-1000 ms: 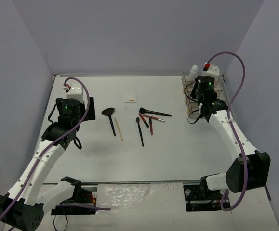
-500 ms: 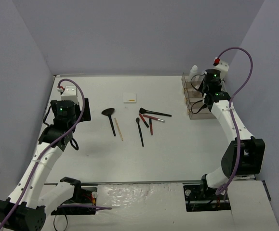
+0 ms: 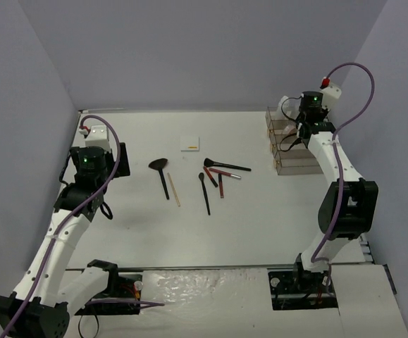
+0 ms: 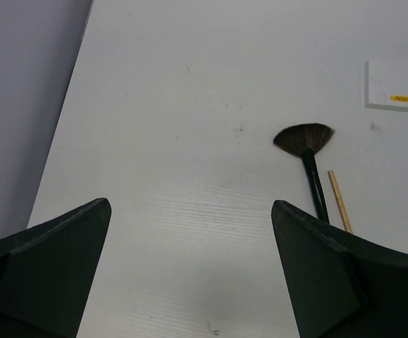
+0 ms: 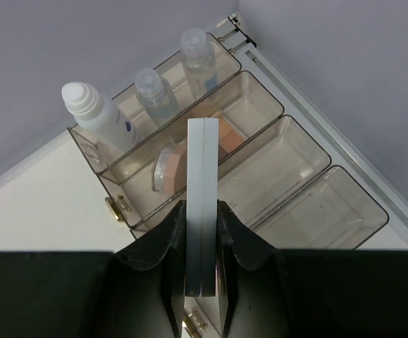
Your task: Organize the makeup
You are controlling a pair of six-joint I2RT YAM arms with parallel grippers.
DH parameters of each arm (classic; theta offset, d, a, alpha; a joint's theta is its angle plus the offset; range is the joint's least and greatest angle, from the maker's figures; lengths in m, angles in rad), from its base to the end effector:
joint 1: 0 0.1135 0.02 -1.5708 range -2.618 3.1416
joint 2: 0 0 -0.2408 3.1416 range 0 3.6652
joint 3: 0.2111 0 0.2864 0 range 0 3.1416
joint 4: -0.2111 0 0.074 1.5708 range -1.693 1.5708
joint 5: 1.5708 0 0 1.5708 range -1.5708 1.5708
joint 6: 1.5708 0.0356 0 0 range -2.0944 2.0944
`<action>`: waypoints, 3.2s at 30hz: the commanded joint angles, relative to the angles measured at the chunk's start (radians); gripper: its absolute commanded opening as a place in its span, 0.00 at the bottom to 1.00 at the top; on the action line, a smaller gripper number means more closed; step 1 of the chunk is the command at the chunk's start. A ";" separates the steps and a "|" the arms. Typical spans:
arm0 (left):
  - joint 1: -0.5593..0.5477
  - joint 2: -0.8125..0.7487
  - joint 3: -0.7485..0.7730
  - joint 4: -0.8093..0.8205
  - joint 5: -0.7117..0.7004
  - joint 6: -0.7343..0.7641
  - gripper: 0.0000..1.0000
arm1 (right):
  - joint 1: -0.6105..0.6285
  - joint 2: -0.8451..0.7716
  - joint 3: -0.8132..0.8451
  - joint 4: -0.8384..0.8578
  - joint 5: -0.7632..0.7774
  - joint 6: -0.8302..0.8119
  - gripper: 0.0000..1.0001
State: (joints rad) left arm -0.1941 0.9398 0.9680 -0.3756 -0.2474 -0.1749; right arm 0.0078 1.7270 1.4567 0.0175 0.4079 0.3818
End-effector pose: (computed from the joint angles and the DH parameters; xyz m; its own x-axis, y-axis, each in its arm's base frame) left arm 0.2550 -0.0413 0.3389 -0.3222 -0.1086 -0.9404 -0.0964 0.9920 -0.0815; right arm 0.4467 -0.0106 0.3077 -0.0917 0.3413 -0.9355 0.4430 0.8553 0.2687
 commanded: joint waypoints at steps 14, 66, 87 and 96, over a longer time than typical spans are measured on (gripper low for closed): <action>0.060 0.020 0.016 0.045 0.069 -0.030 0.97 | -0.065 0.275 0.290 0.040 0.163 0.148 0.00; 0.116 0.033 0.012 0.034 0.148 -0.068 0.97 | -0.102 0.485 0.374 0.154 -0.103 0.238 0.48; 0.116 0.024 0.003 0.043 0.169 -0.065 0.97 | 0.258 0.004 0.023 0.190 -0.432 -0.158 1.00; 0.116 0.035 0.001 0.048 0.186 -0.067 0.97 | 0.486 0.130 0.065 0.180 -0.412 -0.204 1.00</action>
State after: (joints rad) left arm -0.0837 0.9781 0.9436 -0.3775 -0.0729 -0.2369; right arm 0.3885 1.7829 1.4694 0.1617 -0.0105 0.2169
